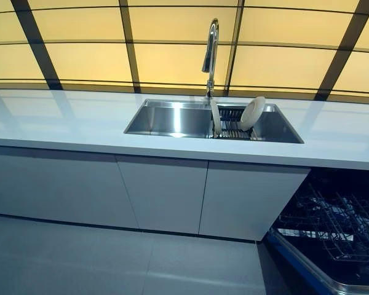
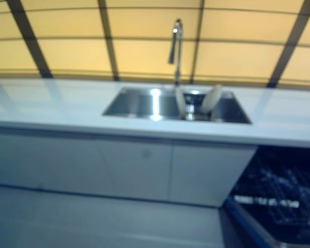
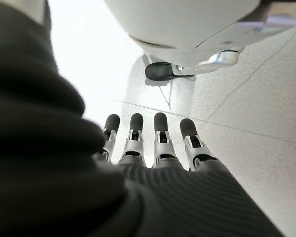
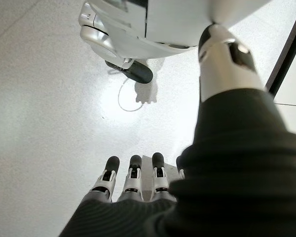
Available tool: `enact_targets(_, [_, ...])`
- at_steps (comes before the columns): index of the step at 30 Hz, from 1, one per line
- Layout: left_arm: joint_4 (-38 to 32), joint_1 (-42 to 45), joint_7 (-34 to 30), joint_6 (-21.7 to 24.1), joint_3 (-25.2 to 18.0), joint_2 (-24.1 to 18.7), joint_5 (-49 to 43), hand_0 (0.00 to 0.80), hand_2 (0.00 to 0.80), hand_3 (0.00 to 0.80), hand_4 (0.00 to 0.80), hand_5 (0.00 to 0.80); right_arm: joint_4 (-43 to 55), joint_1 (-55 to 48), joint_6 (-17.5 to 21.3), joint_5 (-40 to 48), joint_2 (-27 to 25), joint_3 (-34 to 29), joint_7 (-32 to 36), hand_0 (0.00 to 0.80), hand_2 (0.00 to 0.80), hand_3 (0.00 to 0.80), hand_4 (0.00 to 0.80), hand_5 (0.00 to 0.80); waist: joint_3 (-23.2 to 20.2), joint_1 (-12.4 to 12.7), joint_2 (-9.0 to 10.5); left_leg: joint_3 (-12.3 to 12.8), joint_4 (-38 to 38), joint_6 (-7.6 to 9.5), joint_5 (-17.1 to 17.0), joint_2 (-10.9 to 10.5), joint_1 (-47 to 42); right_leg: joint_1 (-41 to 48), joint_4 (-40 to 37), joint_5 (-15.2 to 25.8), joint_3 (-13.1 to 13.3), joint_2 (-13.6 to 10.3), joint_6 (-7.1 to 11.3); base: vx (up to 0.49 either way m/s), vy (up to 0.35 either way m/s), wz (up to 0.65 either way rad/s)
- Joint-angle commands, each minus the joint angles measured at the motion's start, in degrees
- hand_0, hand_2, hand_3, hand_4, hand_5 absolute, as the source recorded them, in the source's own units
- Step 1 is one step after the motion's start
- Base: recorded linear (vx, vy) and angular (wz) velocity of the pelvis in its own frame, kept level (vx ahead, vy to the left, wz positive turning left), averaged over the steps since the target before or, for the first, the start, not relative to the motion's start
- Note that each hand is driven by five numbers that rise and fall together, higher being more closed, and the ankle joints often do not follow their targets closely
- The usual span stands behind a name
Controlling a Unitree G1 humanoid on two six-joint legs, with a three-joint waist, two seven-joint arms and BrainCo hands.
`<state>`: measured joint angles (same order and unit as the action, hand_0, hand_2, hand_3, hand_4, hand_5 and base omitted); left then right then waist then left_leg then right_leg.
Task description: Take plates into dishwasher
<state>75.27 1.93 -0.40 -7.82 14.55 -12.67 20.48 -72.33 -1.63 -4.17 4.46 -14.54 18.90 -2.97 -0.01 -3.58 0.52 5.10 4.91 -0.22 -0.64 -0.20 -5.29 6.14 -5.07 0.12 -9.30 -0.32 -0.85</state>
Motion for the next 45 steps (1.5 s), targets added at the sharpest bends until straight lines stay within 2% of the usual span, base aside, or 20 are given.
enact_targets(1, [2.4,-4.3,0.0,1.0,0.2,1.4,-0.8,0.000,0.000,0.000,0.000,0.000,-0.9,4.1,0.7,-0.9,1.2,2.1,0.1,0.000,0.000,0.000,0.000,0.000,0.8,0.2,0.32,-1.9,0.1,2.56,2.7,-2.0,0.3,-0.7,3.7,-4.5,0.6,2.1,1.67,-0.010,-0.003,0.10])
enact_targets(22, [2.6,-4.4,-0.6,0.4,0.8,1.8,-3.3,0.000,0.000,0.000,0.000,0.000,-1.9,4.4,0.0,0.2,1.7,1.8,-1.1,0.000,0.000,0.000,0.000,0.000,0.4,-0.6,-0.34,-0.9,0.1,2.77,3.3,-1.7,-1.3,0.0,3.9,-4.7,2.5,2.6,1.40,0.000,-0.002,0.01])
enact_targets(28, [2.4,-4.2,-0.1,1.2,0.9,2.1,-4.5,0.000,0.000,0.000,0.000,0.000,-2.8,4.1,-0.3,0.4,1.8,1.3,-0.8,0.000,0.000,0.000,0.000,0.000,0.2,-0.9,-0.54,0.1,0.1,2.64,3.6,-1.6,-2.0,0.7,3.0,-4.2,2.6,2.4,1.65,0.017,-0.013,-0.05])
enact_targets(38, [2.1,-4.3,0.5,0.8,0.0,1.2,-2.8,0.000,0.000,0.000,0.000,0.000,-1.2,5.4,2.1,2.1,1.6,1.5,2.4,0.000,0.000,0.000,0.000,0.000,0.4,-0.4,-0.76,-0.2,-0.4,3.24,3.9,-1.2,-3.0,0.2,6.8,-6.6,3.0,2.5,0.80,0.040,-0.039,-0.04])
enact_targets(40, [1.9,-4.3,1.4,0.1,-1.8,1.1,-1.0,0.000,0.000,0.000,0.000,0.000,-0.5,5.8,1.5,2.3,1.4,2.1,3.0,0.000,0.000,0.000,0.000,0.000,1.2,-0.1,0.10,-0.2,-6.5,3.16,6.2,-0.9,-0.9,-0.6,9.2,-7.9,3.2,2.3,-0.17,-0.011,-0.155,-0.06])
enact_targets(42, [1.4,-4.2,1.8,0.7,-3.1,1.1,-1.2,0.000,0.000,0.000,0.000,0.000,0.2,6.3,1.4,4.4,0.7,2.7,4.6,0.000,0.000,0.000,0.000,0.000,3.6,0.6,1.84,0.0,-22.0,2.74,8.3,-0.1,7.1,-1.1,10.7,-7.6,3.4,1.5,-1.65,-0.083,-0.196,-0.07])
enact_targets(43, [1.4,-4.1,1.7,1.1,-3.3,1.1,-1.2,0.000,0.000,0.000,0.000,0.000,0.5,6.3,1.4,5.3,0.3,2.8,5.2,0.000,0.000,0.000,0.000,0.000,4.6,0.8,2.11,-0.4,-28.7,2.66,8.1,0.4,11.2,-1.5,11.3,-7.5,3.4,1.7,-2.49,-0.088,-0.169,-0.11])
enact_targets(44, [1.6,-3.8,1.7,1.7,-3.6,1.2,-0.6,0.000,0.000,0.000,0.000,0.000,0.8,6.3,1.4,5.2,0.0,2.8,5.5,0.000,0.000,0.000,0.000,0.000,5.9,1.0,1.92,-0.7,-36.7,2.69,6.2,0.8,16.0,-1.9,12.5,-7.7,3.4,2.4,-3.48,-0.022,-0.144,-0.13])
enact_targets(45, [1.6,-3.6,1.5,1.5,-3.8,1.3,0.3,0.000,0.000,0.000,0.000,0.000,0.9,6.2,1.2,4.8,-0.2,2.7,5.3,0.000,0.000,0.000,0.000,0.000,6.6,1.1,1.56,-0.7,-38.4,2.21,5.5,1.1,17.3,-1.6,13.2,-8.1,3.7,3.0,-3.73,0.001,-0.093,-0.10])
